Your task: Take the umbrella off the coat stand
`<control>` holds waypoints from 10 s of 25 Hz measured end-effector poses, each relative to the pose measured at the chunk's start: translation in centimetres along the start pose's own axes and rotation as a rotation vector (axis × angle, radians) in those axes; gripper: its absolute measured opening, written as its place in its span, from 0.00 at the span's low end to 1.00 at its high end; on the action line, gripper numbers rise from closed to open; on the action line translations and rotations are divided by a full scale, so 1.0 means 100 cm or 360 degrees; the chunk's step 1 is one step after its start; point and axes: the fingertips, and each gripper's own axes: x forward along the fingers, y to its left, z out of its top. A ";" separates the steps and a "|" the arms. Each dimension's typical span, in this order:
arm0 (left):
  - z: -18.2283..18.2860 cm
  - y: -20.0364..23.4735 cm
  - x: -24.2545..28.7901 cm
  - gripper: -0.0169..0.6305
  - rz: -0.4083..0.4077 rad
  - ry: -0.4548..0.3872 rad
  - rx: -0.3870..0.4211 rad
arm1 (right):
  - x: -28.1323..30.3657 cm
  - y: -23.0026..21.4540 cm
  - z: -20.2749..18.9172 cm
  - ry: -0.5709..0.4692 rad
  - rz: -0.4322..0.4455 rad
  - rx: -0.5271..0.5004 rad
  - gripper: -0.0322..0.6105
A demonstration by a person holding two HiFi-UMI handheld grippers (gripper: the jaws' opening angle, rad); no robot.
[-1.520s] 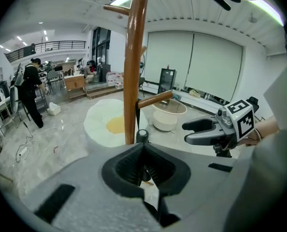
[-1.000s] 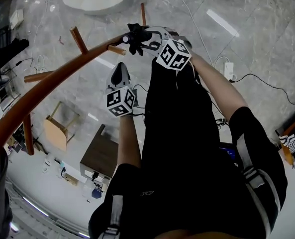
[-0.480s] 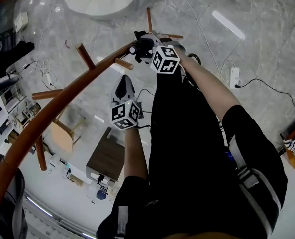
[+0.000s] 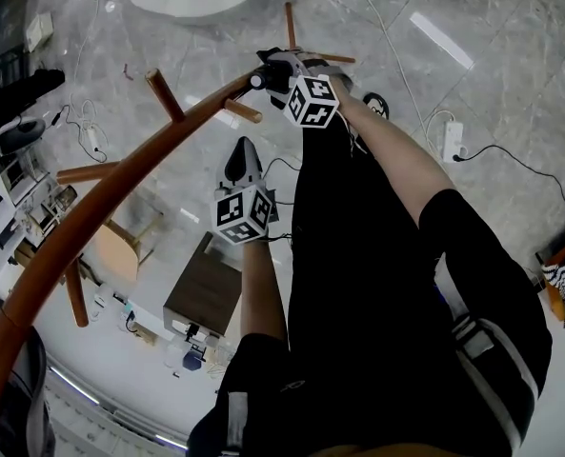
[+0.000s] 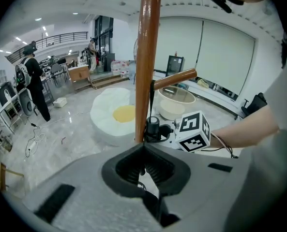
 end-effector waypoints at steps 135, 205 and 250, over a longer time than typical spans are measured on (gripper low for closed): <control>-0.002 -0.044 -0.082 0.02 0.0004 -0.0292 -0.0179 | -0.184 0.033 0.067 -0.0228 -0.0146 0.0556 0.40; 0.038 0.121 -0.378 0.02 0.0359 -0.1218 -0.0218 | -0.220 0.207 0.345 -0.0472 -0.0160 0.0107 0.40; 0.066 0.086 -0.380 0.02 0.0245 -0.1297 -0.0133 | -0.254 0.208 0.341 -0.0530 -0.0231 0.0097 0.40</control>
